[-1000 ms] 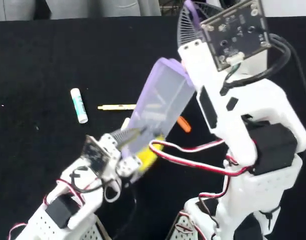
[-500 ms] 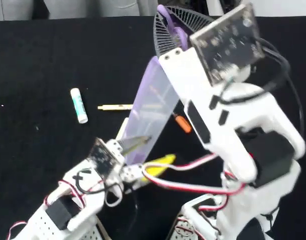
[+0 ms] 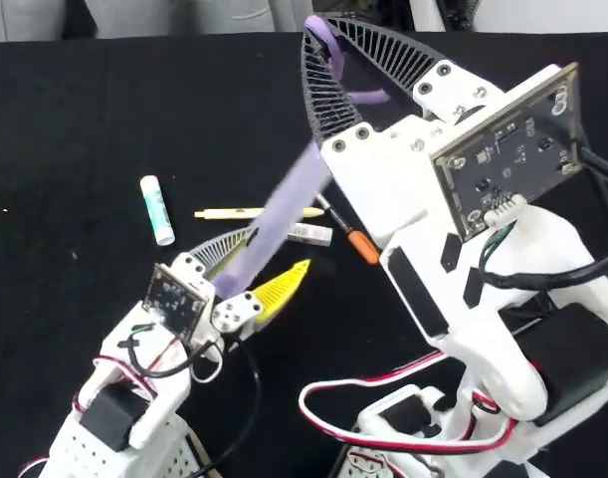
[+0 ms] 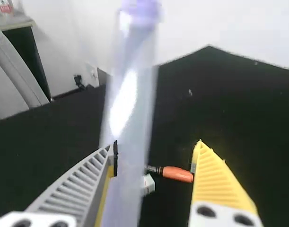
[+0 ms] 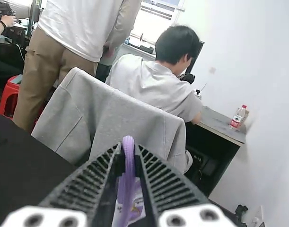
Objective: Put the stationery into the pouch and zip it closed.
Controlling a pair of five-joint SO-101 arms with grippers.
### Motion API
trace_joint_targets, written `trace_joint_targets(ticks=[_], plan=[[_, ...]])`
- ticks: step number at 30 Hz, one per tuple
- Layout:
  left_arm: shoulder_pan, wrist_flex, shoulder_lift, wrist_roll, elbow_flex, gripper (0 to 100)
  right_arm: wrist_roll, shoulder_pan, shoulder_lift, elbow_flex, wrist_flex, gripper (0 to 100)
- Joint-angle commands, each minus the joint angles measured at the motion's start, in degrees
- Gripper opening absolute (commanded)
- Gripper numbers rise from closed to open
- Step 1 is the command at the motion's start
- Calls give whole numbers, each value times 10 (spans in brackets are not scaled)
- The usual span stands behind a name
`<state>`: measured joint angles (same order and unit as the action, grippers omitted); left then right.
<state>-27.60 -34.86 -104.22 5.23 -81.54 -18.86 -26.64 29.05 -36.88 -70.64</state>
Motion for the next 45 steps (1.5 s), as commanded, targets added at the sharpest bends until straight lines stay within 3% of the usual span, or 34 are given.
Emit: trace_joint_targets(ticks=[1, 14, 23, 31, 37, 45], plan=[[4, -25, 3, 5, 65, 265, 5, -7, -3, -22, -1, 11], [-3, -48, 3, 85, 43, 268, 5, -7, -4, -22, -8, 11], [-102, -91, 3, 172, 48, 266, 5, -7, -41, -12, -6, 11], [-105, -87, 7, 178, 36, 267, 5, -7, -43, -14, -5, 11], [-82, -11, 4, 235, -36, 263, 33, -8, -43, -50, -26, 11], [4, 100, 3, 236, -78, 263, 36, -8, -43, -109, -91, 11]])
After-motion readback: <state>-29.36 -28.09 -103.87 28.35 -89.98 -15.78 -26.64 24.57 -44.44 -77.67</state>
